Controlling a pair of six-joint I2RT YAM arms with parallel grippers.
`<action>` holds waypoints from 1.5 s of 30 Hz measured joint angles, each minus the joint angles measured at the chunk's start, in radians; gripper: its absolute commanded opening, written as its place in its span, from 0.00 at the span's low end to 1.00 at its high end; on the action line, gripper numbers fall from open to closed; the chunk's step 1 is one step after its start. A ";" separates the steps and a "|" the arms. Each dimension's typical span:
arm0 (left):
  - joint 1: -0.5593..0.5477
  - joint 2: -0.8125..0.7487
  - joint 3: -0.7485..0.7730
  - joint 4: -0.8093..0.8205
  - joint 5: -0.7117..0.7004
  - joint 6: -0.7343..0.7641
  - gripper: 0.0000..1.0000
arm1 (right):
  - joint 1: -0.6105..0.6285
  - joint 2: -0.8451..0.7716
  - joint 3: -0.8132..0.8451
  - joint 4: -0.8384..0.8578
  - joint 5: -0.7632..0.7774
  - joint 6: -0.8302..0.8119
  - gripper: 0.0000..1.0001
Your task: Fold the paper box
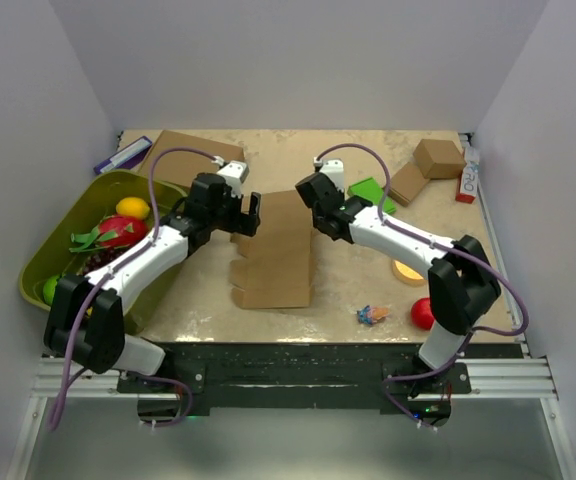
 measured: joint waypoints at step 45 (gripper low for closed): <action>0.026 0.136 -0.019 0.075 -0.064 0.039 0.00 | -0.056 -0.269 -0.231 0.087 -0.135 0.029 0.64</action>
